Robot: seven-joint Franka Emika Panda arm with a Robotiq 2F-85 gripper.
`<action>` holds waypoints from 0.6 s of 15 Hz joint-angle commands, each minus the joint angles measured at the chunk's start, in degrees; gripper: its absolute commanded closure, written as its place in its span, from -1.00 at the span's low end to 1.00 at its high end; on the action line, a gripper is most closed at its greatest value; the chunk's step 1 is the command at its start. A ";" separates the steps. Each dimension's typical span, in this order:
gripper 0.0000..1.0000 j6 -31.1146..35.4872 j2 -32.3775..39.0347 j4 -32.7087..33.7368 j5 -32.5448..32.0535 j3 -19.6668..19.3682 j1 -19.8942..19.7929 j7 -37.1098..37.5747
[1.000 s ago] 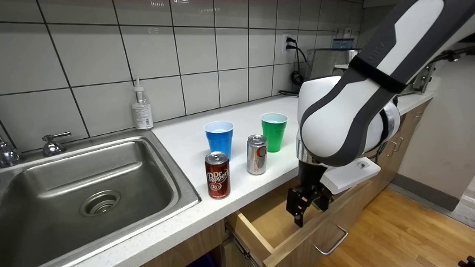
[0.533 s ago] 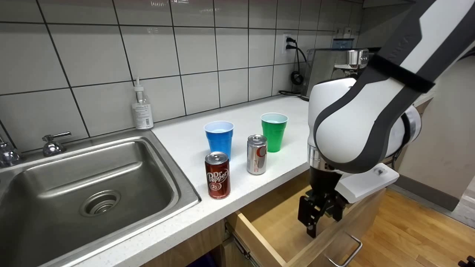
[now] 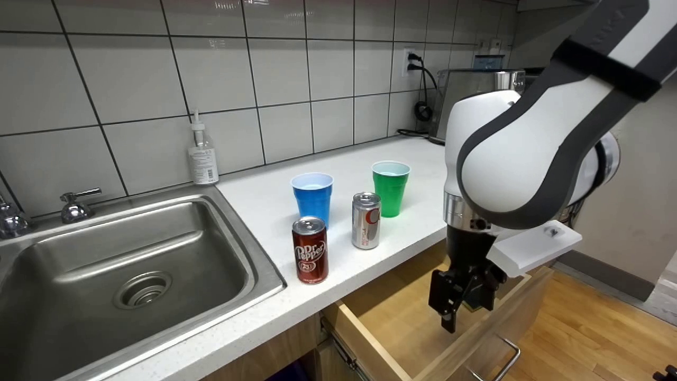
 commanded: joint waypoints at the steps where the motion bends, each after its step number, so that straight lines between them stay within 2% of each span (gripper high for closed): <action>1: -1.00 -4.35 -5.72 -1.21 0.49 0.71 -0.88 1.31; 9: -1.00 -7.68 -11.17 1.68 -0.59 -0.11 -0.93 1.70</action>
